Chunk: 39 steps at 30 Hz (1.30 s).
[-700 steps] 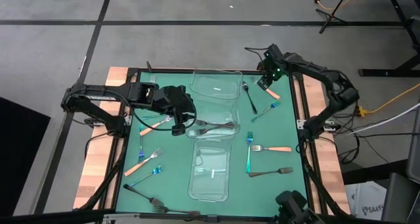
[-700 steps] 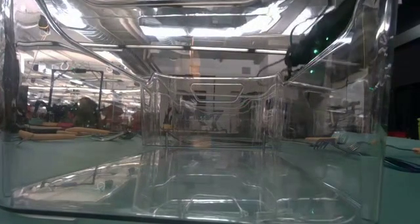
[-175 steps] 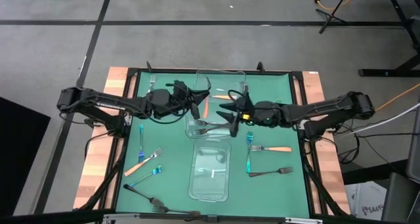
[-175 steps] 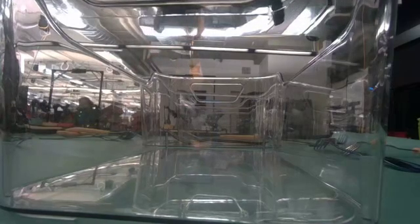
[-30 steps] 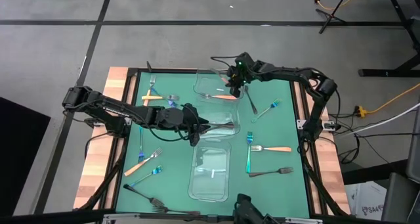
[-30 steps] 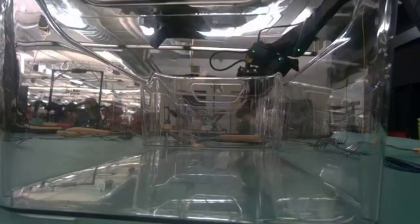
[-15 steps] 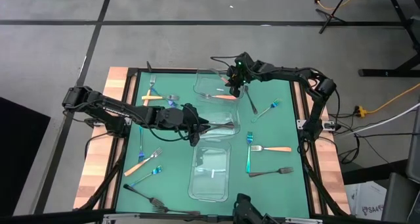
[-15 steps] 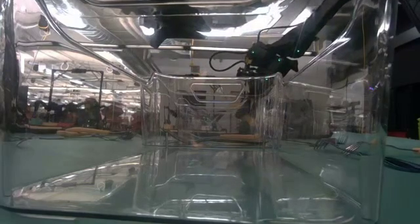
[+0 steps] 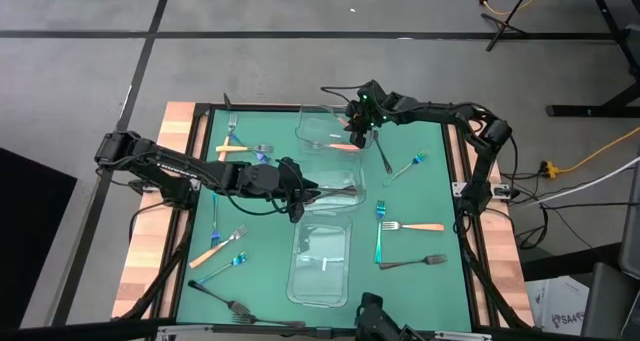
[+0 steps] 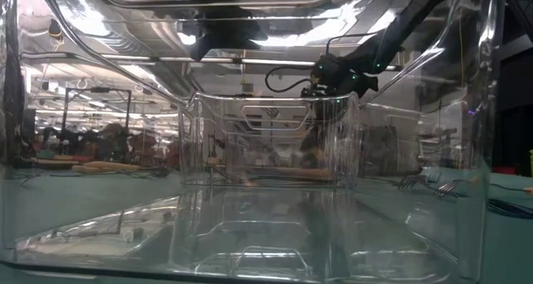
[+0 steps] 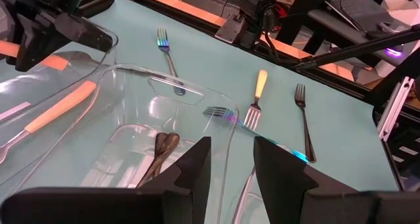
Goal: Sort silverware by color (type)
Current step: Put the yellow fork into the top transparent bin
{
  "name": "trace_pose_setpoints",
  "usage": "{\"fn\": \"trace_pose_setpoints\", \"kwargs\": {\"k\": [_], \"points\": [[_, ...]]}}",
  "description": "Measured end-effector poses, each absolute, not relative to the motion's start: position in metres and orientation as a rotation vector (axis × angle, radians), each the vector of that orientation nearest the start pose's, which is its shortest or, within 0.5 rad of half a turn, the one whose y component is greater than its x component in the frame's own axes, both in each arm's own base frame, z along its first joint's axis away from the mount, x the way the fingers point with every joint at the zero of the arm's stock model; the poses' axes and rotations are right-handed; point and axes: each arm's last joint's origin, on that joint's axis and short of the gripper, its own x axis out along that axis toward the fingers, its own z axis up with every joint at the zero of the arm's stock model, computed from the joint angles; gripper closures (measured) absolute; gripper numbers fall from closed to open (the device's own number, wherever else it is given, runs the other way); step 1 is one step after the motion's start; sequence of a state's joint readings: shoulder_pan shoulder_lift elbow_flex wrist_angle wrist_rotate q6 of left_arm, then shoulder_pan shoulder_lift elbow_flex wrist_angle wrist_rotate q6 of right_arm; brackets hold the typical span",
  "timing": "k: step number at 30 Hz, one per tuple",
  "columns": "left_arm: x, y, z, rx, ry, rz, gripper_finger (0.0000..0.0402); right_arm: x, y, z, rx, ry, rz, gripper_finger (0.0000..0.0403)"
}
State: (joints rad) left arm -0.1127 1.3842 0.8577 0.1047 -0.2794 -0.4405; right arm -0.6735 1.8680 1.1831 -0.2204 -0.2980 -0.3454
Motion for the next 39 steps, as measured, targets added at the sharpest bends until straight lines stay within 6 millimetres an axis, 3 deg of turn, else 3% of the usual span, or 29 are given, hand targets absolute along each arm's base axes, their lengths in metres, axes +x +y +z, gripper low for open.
{"fn": "trace_pose_setpoints", "kwargs": {"k": [39], "points": [[0.2992, -0.0258, 0.2526, -0.351, 0.37, 0.252, 0.0294, 0.3075, -0.2343, 0.1738, 0.087, 0.815, -0.205, 0.0365]]}}
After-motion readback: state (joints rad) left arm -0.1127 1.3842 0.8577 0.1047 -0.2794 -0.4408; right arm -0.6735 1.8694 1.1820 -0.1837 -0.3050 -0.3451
